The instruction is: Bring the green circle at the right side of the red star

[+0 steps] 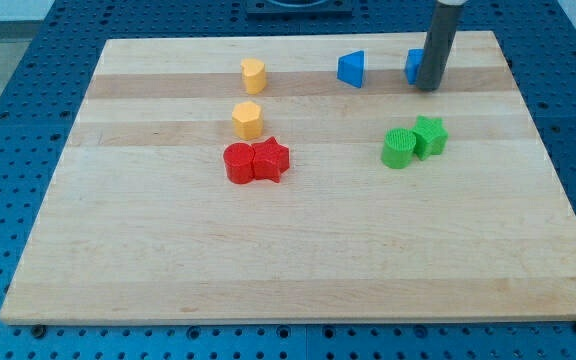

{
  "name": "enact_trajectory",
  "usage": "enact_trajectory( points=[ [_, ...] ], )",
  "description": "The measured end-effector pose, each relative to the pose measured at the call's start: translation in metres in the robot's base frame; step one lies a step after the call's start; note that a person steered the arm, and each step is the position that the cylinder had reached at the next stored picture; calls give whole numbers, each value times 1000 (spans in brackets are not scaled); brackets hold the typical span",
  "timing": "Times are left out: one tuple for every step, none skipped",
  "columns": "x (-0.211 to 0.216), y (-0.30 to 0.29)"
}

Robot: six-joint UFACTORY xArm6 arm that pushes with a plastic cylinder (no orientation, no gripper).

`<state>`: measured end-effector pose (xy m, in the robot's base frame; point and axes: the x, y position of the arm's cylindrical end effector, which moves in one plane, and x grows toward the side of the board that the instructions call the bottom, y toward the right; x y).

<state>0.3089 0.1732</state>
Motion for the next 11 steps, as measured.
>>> enact_trajectory(
  points=[
    [19, -1],
    [33, -7],
    [41, -14],
    [48, -10],
    [70, 6],
    [105, 20],
    [134, 20],
    [163, 20],
    [179, 14],
    [170, 9],
    [151, 5]
  ],
)
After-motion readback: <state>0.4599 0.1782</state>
